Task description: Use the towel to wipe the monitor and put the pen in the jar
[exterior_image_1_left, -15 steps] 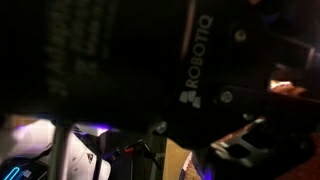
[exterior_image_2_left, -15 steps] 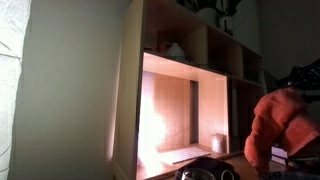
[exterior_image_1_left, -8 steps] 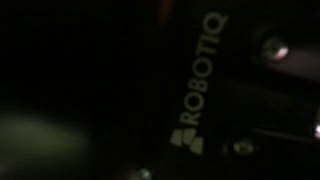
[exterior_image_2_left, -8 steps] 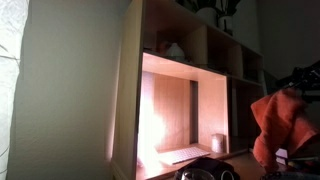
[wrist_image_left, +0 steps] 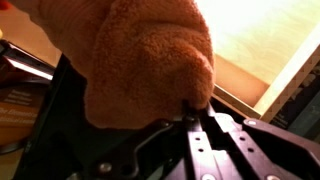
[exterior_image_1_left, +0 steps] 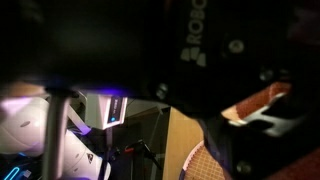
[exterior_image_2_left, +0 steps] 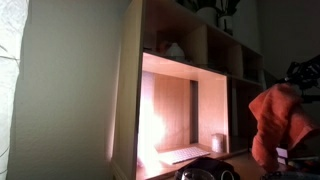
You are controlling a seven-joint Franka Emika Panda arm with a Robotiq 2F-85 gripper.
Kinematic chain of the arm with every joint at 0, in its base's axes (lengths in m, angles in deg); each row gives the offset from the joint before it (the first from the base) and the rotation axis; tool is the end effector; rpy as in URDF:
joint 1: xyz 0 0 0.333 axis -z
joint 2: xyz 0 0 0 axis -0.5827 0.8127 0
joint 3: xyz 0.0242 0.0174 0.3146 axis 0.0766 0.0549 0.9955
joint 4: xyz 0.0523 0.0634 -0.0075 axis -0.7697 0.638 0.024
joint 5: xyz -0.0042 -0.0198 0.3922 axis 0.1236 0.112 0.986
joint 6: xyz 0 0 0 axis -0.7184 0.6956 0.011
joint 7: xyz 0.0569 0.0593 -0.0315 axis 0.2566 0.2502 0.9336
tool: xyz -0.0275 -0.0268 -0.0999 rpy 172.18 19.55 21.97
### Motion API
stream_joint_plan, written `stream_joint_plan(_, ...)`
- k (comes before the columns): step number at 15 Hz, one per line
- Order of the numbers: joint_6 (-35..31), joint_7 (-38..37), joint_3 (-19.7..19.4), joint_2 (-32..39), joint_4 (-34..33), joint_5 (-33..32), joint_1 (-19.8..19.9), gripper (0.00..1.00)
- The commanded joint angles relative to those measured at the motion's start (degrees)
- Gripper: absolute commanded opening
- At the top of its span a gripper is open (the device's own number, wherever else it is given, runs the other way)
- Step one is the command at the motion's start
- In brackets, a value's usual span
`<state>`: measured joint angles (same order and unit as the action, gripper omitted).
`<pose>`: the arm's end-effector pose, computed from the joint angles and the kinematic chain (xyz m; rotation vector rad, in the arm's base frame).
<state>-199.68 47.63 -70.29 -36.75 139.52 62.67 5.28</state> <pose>0.3625 -0.2981 0.4453 -1.9717 1.4391 -1.2939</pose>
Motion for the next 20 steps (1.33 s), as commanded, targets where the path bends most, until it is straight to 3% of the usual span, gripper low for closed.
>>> stream_joint_plan(1,-6.3,3.4,0.4,-9.1,2.0,-1.9,-2.0,0.03)
stream_joint_plan(7,-13.6,3.2,0.3,-20.1,6.1,-9.4,-3.5,0.03)
stream_joint_plan(8,-9.9,1.4,2.0,-18.6,5.8,-10.7,0.5,0.03)
stream_joint_plan(10,-9.8,1.1,1.4,-19.7,6.5,-12.7,0.7,0.03)
stream_joint_plan(16,-9.7,1.1,-1.4,-12.9,7.7,-13.3,-0.5,0.03)
stream_joint_plan(20,-9.6,0.9,-5.5,-6.2,8.1,-12.9,-3.9,0.03)
